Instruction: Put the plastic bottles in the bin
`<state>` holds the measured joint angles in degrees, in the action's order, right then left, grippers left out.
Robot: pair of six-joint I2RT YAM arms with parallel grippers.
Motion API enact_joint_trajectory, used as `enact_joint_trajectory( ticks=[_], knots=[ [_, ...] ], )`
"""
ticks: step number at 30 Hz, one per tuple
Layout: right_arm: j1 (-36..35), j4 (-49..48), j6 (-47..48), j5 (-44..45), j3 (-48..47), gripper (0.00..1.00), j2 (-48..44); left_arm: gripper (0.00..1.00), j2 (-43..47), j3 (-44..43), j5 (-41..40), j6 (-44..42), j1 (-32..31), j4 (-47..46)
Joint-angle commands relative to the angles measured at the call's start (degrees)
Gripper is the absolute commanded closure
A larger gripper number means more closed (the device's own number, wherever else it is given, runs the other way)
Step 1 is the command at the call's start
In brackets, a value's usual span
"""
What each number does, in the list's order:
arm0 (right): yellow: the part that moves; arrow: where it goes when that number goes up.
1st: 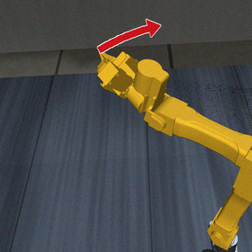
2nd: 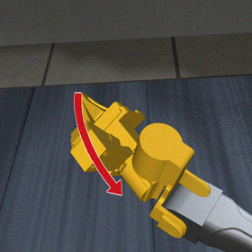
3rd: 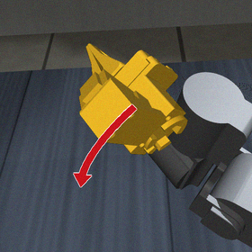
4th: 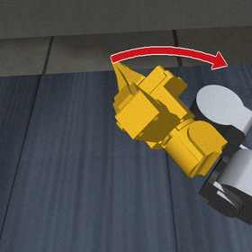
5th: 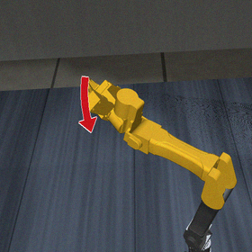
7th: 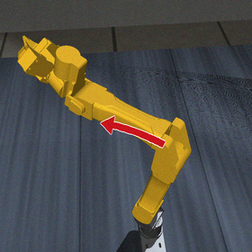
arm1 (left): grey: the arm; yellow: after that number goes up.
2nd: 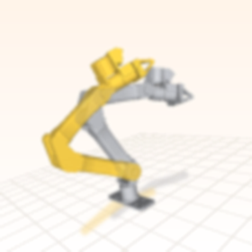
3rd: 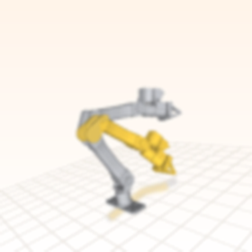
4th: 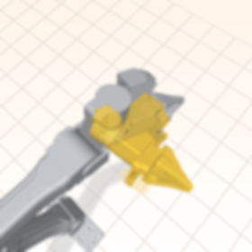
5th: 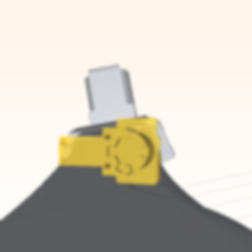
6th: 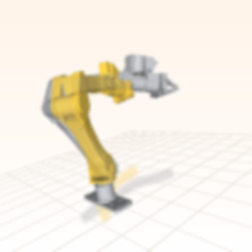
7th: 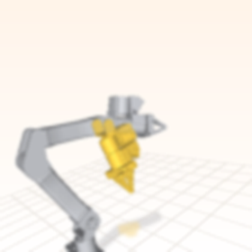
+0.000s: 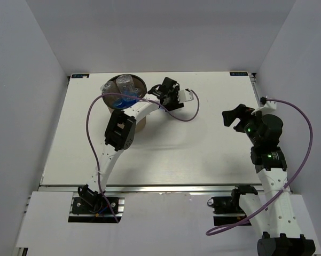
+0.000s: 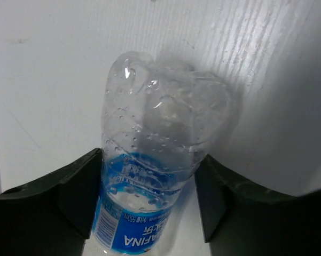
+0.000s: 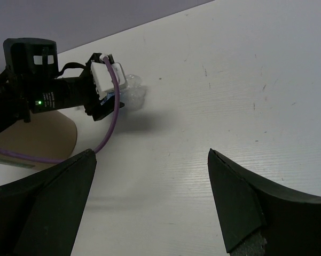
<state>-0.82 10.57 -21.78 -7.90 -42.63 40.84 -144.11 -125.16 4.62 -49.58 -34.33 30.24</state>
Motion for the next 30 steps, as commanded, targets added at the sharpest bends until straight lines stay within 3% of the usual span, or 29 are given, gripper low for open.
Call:
enact_joint_trajectory(
  ticks=[1, 2, 3, 4, 11, 15, 19, 21, 22, 26, 30],
  knots=[
    [0.1, -2.4, 0.9, 0.7, -0.5, 0.11, -1.0, 0.31, 0.1, 1.8, -2.8, 4.0, -0.7, -3.2],
    [0.1, -2.4, 0.9, 0.7, -0.7, 0.11, -0.9, 0.39, 0.6, 2.1, -3.6, 4.9, -1.2, -4.7],
    [0.1, -2.4, 0.9, 0.7, -0.7, 0.11, -0.8, 0.52, 1.0, 2.1, -5.2, 6.2, -1.5, -7.2],
    [0.1, -2.3, 0.9, 0.7, -0.7, 0.11, -0.7, 0.55, 2.2, 2.0, -8.0, 6.7, -2.0, -8.3],
    [0.1, -1.4, 0.7, 0.4, -1.3, 0.11, -0.8, 0.59, 11.3, -1.0, -8.3, 17.0, -6.0, -18.3],
    [0.1, -1.3, 0.5, -0.8, -1.2, 0.11, -2.1, 0.6, 19.1, -1.7, -13.4, 29.2, -6.5, -27.7],
    [0.2, -1.1, 0.5, -2.3, -1.3, 0.11, -2.8, 0.76, 30.3, 4.8, -17.1, 34.4, -5.2, -40.0],
    [0.2, -1.4, 0.3, -2.9, -1.0, 0.11, -2.9, 0.75, 35.5, 6.9, -17.6, 37.0, -4.6, -41.8],
    [0.1, -1.4, 0.3, -3.0, -0.9, 0.11, -3.0, 0.7, 36.8, 7.0, -18.7, 37.4, -4.0, -43.1],
    [0.1, -1.6, 0.2, -3.9, -0.4, 0.11, -3.0, 0.7, 41.4, 7.4, -26.8, 38.5, -1.2, -43.2],
    [0.2, -2.4, 0.2, -4.3, 0.4, 0.11, -2.3, 0.66, 47.2, 14.3, -32.5, 44.5, 3.6, -45.9]
  ],
)
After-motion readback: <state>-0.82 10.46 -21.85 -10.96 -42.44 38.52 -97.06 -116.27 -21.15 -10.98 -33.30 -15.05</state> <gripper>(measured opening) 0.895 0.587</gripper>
